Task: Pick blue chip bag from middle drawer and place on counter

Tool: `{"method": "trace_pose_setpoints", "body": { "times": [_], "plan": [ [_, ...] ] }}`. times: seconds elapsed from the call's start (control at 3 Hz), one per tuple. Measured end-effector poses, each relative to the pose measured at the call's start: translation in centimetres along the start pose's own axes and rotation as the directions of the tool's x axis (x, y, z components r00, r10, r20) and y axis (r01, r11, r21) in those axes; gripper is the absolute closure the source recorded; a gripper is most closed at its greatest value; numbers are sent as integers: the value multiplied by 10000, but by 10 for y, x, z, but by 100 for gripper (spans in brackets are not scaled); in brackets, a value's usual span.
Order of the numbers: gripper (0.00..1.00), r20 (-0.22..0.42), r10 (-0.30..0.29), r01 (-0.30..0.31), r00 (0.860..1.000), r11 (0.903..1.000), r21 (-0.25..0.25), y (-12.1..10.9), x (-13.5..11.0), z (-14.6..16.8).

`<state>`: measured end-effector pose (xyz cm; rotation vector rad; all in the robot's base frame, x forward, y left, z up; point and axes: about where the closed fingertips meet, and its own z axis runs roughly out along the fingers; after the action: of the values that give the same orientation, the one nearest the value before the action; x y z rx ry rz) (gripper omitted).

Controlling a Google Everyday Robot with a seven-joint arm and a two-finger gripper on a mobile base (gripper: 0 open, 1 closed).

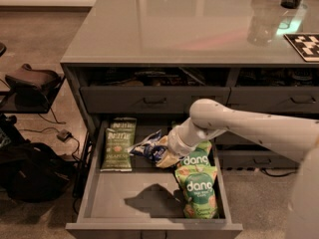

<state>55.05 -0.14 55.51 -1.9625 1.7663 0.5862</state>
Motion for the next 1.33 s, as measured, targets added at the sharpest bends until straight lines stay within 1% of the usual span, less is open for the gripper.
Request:
{"method": "trace_pose_setpoints", "body": {
  "times": [0.33,0.67,1.0,1.33],
  "plan": [
    [100,413,-514,505,9978,9985,230,13,-16,-36],
    [100,991,-487,359,9939,9913,1267,16,-21,-79],
    [100,1518,-286,-109,9880,9675,2528,7,-22,-127],
    [100,1532,-370,-201,9875,9345,3555,-6,-30,-170]
  ]
}}
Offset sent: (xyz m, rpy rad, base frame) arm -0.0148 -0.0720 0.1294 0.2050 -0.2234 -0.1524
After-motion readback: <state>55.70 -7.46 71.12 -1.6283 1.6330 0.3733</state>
